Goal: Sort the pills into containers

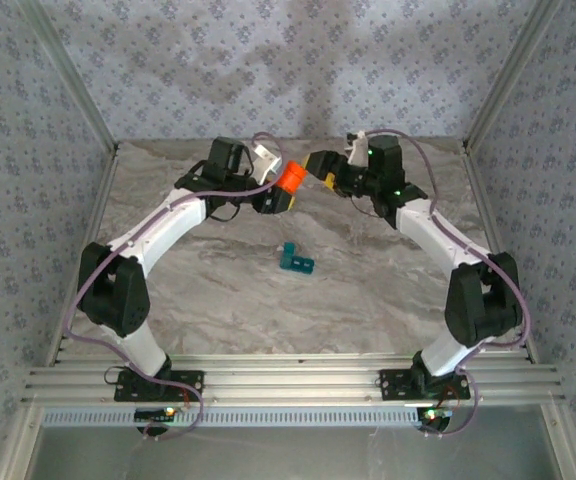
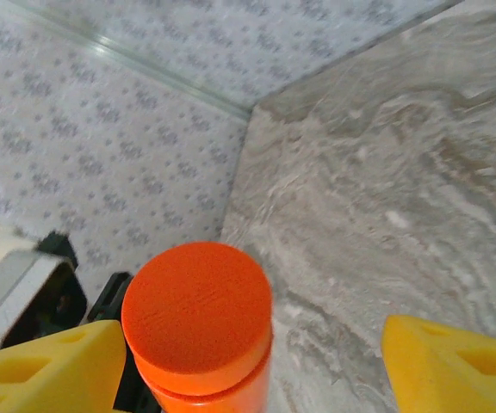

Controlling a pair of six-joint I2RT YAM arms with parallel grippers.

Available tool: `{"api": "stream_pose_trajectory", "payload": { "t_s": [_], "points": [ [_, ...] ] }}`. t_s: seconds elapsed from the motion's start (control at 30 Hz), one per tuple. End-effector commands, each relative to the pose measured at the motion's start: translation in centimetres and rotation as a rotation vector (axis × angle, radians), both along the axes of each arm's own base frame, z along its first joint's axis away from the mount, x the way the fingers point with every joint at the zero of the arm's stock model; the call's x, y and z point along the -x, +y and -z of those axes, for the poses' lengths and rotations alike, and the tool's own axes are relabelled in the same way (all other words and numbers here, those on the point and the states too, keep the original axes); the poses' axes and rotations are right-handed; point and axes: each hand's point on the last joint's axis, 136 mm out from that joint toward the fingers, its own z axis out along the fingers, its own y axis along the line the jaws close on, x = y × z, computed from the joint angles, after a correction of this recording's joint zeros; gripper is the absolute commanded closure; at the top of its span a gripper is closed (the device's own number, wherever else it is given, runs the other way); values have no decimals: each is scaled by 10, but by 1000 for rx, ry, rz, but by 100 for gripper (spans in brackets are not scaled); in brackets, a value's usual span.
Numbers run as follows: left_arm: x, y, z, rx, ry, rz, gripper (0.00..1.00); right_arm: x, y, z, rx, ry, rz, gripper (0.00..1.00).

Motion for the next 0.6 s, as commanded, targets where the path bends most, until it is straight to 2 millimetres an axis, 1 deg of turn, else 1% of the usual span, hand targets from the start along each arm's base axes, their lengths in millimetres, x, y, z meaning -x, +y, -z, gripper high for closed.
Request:
{"api": "stream_pose_trajectory", "payload": {
  "t_s": [0.0,0.1,0.2,0.33,0.57],
  "points": [
    [0,0,-12,-50,-85,18,100,-2,-33,-2,42,54,177,19],
    [3,-2,-5,-95,-100,34,100,-3,-43,4,31,113,245,18],
    [5,-3,-1,-110,-101,46,100,-5,-42,5,-2,141,261,18],
    [7,-7,2,-116,-101,54,100,-4,-30,4,-20,153,237,18],
    [10,-11,5,-129,-100,71,100,-1,-3,16,6,181,193,19]
  ]
}}
